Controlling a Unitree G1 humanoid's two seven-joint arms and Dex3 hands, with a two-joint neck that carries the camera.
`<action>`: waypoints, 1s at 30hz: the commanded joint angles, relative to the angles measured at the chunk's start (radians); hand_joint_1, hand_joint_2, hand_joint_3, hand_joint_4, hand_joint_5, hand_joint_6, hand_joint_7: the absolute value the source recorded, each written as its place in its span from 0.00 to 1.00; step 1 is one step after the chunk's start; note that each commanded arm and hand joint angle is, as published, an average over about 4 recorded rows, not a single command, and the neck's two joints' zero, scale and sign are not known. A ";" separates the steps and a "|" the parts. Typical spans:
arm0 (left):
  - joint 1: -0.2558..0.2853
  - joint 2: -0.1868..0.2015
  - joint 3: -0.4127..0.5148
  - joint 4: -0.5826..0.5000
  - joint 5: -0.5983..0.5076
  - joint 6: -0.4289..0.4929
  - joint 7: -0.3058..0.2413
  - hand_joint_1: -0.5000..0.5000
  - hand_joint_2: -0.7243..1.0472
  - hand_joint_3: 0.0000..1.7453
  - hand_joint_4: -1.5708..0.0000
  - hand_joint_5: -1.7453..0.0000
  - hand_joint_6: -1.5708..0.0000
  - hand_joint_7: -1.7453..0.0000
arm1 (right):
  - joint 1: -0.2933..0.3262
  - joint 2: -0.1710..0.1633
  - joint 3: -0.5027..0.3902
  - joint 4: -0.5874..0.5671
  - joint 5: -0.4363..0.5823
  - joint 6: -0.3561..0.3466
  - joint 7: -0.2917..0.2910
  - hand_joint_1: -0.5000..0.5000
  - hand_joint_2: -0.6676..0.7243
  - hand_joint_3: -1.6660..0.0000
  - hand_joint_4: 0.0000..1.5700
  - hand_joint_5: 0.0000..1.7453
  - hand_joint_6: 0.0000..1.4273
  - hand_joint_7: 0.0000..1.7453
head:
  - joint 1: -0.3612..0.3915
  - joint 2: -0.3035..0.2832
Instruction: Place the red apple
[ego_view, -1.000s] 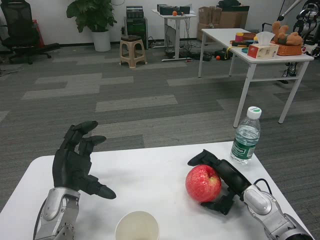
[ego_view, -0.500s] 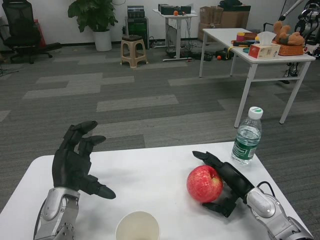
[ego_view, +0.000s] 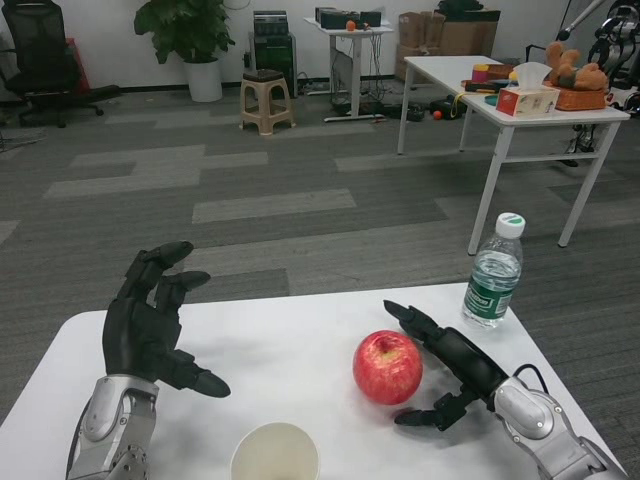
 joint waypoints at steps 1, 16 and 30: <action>-0.002 0.014 -0.001 0.009 -0.003 -0.005 -0.006 0.04 0.20 0.03 1.00 0.12 0.77 0.44 | 0.008 -0.015 -0.002 -0.025 0.002 0.012 0.004 0.08 0.57 0.90 0.02 0.00 0.00 0.00 | 0.000 0.000; -0.002 0.016 -0.001 0.009 -0.003 -0.005 -0.008 0.04 0.20 0.04 1.00 0.12 0.77 0.44 | 0.008 -0.028 -0.073 -0.191 0.098 0.009 -0.031 0.08 0.74 0.96 0.02 0.00 0.00 0.00 | 0.008 0.001; -0.002 0.016 -0.001 0.007 -0.003 -0.007 -0.008 0.04 0.20 0.03 1.00 0.12 0.77 0.44 | 0.008 -0.026 -0.119 -0.366 0.274 -0.051 -0.201 0.05 0.83 0.98 0.00 0.00 0.00 0.00 | 0.011 0.013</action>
